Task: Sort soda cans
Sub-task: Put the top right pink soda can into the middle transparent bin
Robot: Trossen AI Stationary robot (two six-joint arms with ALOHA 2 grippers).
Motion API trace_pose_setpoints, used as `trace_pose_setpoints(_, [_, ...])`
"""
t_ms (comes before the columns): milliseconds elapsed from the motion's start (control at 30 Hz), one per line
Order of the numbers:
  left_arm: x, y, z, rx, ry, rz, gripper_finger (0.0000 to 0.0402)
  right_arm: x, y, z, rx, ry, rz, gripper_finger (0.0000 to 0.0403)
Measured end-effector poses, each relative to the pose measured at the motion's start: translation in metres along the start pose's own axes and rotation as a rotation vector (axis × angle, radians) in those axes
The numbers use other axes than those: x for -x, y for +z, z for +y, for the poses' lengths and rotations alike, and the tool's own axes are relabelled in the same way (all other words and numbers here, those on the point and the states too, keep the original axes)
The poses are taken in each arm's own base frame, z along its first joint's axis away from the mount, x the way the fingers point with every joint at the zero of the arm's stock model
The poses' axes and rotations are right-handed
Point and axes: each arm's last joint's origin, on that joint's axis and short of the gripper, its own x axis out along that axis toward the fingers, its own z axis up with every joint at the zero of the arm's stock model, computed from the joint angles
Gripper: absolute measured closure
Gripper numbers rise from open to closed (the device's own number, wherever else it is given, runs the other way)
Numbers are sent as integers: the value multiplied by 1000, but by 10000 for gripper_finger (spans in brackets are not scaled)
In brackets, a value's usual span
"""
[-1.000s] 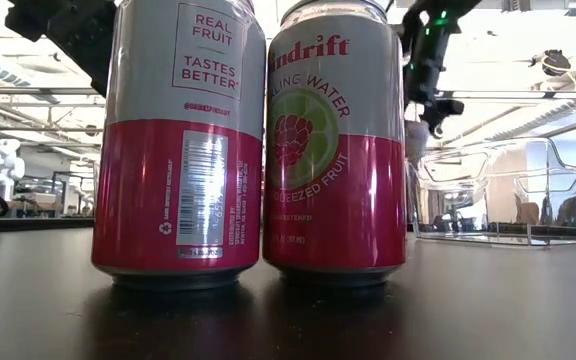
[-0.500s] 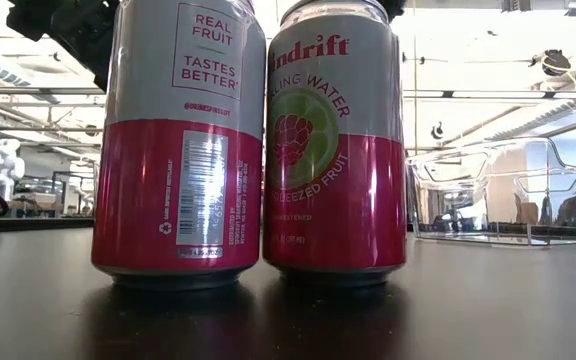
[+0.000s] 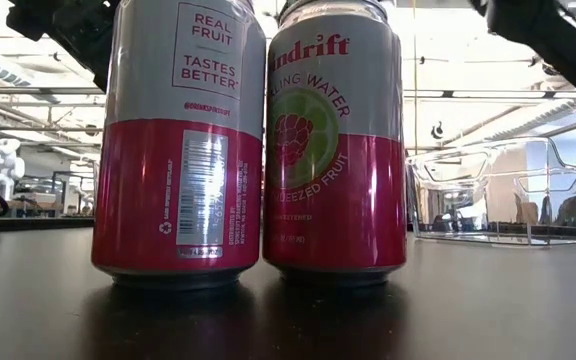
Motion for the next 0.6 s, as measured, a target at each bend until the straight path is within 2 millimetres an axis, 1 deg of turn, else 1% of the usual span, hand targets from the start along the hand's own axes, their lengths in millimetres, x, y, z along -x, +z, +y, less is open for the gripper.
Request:
trace_pose_setpoints(100, [0, 0, 0, 0, 0, 0, 34, -22, -1, -1, 1, -21, 50, 119])
trace_pose_setpoints(200, [0, 0, 0, -1, 0, 0, 34, -41, 1, 0, 5, -26, 58, 119])
trace_pose_setpoints(333, [0, 0, 0, -1, 0, 1, 34, -67, 1, -6, 0, -73, 89, 119])
trace_pose_setpoints(600, [0, 0, 0, 0, 0, 1, 34, -99, 4, -22, -37, -96, 130, 119])
